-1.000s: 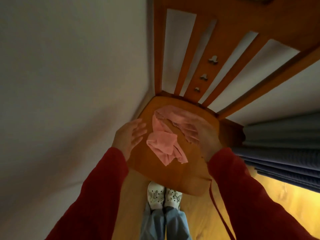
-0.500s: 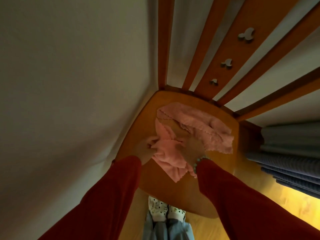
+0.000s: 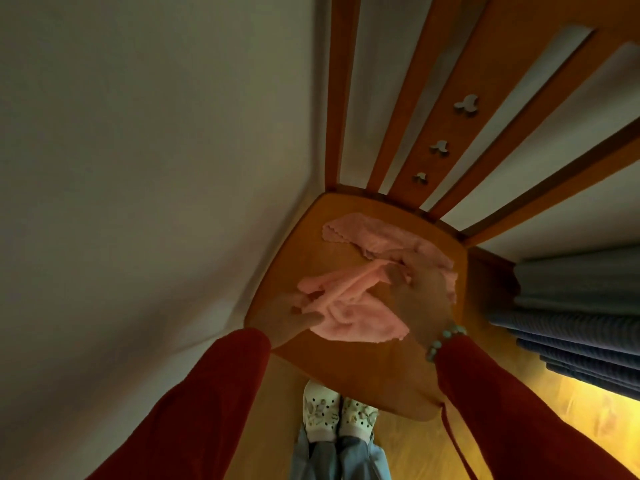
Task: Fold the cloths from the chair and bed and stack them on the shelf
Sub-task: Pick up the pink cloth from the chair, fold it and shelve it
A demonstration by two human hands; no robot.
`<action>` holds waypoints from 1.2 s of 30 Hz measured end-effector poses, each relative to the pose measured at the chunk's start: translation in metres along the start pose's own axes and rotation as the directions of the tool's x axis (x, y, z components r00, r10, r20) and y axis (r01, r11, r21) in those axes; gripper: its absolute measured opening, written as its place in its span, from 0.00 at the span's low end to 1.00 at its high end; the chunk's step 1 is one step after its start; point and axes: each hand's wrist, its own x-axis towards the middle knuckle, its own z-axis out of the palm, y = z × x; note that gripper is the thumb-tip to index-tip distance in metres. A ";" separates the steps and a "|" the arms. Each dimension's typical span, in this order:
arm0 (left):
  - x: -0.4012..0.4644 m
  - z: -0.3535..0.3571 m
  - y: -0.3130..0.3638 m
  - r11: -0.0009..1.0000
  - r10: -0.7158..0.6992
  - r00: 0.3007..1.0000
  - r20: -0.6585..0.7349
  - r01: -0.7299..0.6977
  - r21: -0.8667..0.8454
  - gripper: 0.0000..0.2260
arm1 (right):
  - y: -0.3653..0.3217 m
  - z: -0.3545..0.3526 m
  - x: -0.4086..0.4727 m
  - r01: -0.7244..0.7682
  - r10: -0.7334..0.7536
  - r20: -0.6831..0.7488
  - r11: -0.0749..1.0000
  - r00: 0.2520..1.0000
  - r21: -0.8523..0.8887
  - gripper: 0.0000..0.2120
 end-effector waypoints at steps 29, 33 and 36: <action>-0.080 -0.067 0.025 0.907 0.047 0.861 -0.506 -0.249 -0.339 0.05 | -0.019 -0.050 -0.016 -0.154 0.307 -0.306 0.886 0.901 0.437 0.14; -0.078 -0.039 -0.016 0.941 0.013 0.922 -0.387 -0.142 -0.307 0.07 | 0.016 -0.029 -0.043 -0.176 0.253 -0.260 0.941 0.932 0.288 0.17; -0.070 -0.013 -0.045 0.949 -0.051 0.944 -0.327 -0.057 -0.311 0.13 | 0.046 -0.014 -0.056 -0.287 0.310 -0.184 0.948 0.933 0.140 0.18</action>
